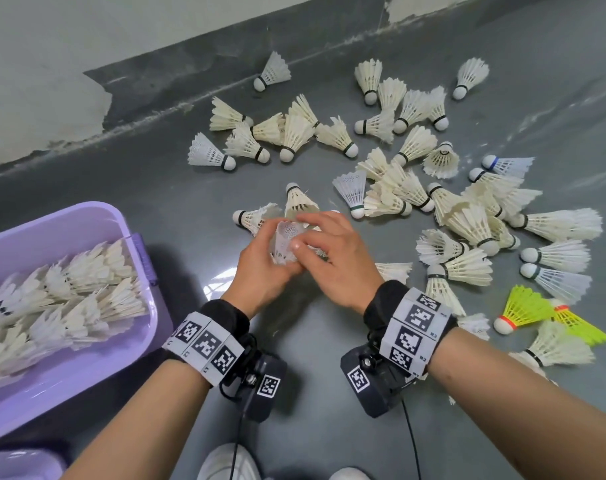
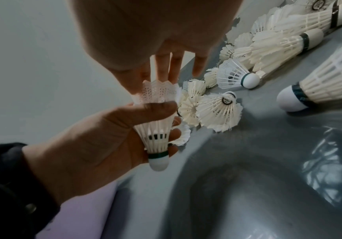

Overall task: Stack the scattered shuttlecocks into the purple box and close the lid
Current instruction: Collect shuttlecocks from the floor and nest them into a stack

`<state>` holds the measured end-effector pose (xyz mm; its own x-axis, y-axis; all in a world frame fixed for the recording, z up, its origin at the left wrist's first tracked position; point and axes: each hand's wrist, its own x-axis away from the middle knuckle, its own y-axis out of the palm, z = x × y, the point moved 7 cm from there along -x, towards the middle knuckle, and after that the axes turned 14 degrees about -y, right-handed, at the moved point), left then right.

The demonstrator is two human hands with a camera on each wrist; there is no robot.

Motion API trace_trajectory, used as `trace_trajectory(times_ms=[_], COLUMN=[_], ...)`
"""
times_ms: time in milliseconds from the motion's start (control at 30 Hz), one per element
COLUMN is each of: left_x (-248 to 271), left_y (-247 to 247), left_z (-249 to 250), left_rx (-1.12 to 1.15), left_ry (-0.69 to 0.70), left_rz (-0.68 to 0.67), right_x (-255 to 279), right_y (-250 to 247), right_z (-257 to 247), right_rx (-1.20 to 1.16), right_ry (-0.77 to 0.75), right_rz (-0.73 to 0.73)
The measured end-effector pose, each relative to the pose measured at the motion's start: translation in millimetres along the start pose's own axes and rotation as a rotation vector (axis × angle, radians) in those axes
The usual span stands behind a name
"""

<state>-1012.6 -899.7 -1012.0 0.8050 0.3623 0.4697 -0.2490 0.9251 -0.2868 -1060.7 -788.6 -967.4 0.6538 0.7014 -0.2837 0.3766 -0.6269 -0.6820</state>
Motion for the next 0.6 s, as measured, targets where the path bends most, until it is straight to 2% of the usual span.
trace_trajectory(times_ms=[167,367,433,467,600], left_x=[-5.9,-11.3,-12.8,-12.4,-9.8], left_y=[-14.1,-14.3,-10.3,-8.9,-4.6], left_z=[-9.5,-17.8,-18.5,-18.3,-14.3], left_rx=[-0.015,-0.048,-0.059,-0.067,-0.092], left_ry=[-0.055,-0.086,-0.079,-0.072,-0.006], left_rz=[0.104,0.112,0.103,0.097,0.057], right_x=[-2.1,3.0,4.6,5.3,9.0], right_y=[-11.4,4.1,10.5,10.6,-12.7], right_z=[29.0,61.9,70.2,72.4,70.8], right_rx=[0.054,0.213,0.205,0.179,0.065], right_ry=[0.158,0.252,0.263,0.268,0.308], right_rz=[0.069,-0.183,-0.2,-0.159,0.199])
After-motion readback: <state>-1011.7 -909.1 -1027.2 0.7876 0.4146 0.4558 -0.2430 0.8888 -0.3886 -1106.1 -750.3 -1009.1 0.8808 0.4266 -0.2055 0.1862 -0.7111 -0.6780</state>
